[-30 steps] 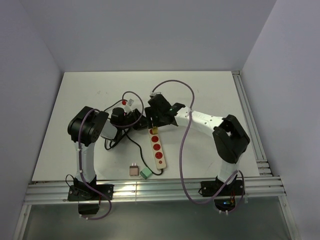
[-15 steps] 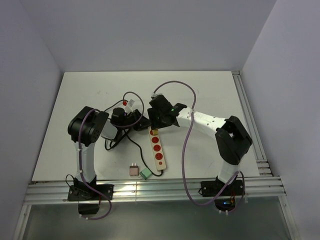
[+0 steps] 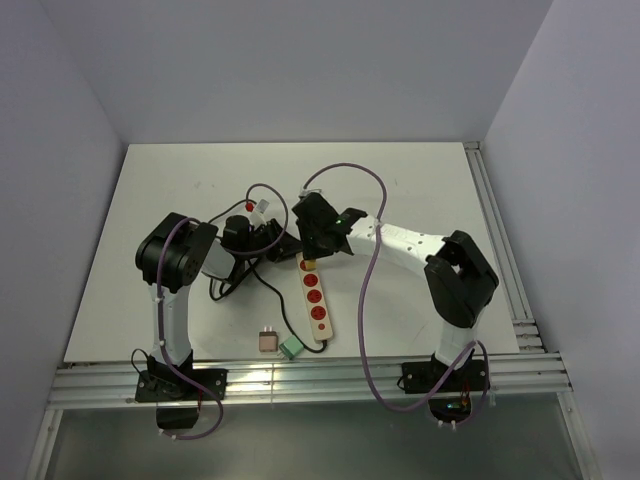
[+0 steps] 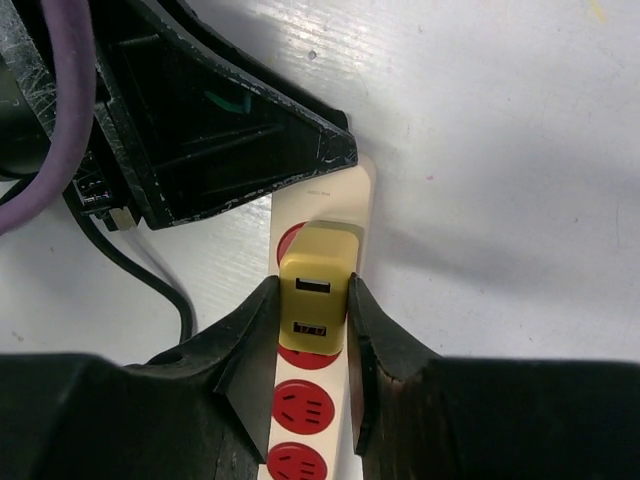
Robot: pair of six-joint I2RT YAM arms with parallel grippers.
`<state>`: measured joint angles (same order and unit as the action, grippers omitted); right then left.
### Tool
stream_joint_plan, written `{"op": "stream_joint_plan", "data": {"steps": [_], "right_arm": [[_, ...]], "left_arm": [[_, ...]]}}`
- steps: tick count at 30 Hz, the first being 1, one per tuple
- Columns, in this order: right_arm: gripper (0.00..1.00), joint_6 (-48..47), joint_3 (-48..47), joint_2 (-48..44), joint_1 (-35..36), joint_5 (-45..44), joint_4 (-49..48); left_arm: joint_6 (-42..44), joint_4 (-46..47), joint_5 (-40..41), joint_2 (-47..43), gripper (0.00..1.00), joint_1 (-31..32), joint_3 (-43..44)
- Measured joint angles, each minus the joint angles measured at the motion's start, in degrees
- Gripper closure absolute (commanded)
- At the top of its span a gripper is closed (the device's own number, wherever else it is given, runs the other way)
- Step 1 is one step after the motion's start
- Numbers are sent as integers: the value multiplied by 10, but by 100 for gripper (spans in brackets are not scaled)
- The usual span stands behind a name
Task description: Insert the plug
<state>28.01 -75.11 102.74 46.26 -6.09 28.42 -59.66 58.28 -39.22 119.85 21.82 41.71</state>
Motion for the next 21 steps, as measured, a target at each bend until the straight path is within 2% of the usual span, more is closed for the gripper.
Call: {"op": "stream_joint_plan", "data": {"steps": [4, 12, 21], "right_arm": [[100, 17, 26, -7, 17, -35, -31], [100, 71, 151, -38, 54, -127, -195], [100, 102, 233, -62, 54, -138, -312]], "left_arm": [[0, -1, 0, 0, 64, 0, 0], [2, -2, 0, 0, 64, 0, 0], [4, -9, 0, 0, 64, -1, 4]]}}
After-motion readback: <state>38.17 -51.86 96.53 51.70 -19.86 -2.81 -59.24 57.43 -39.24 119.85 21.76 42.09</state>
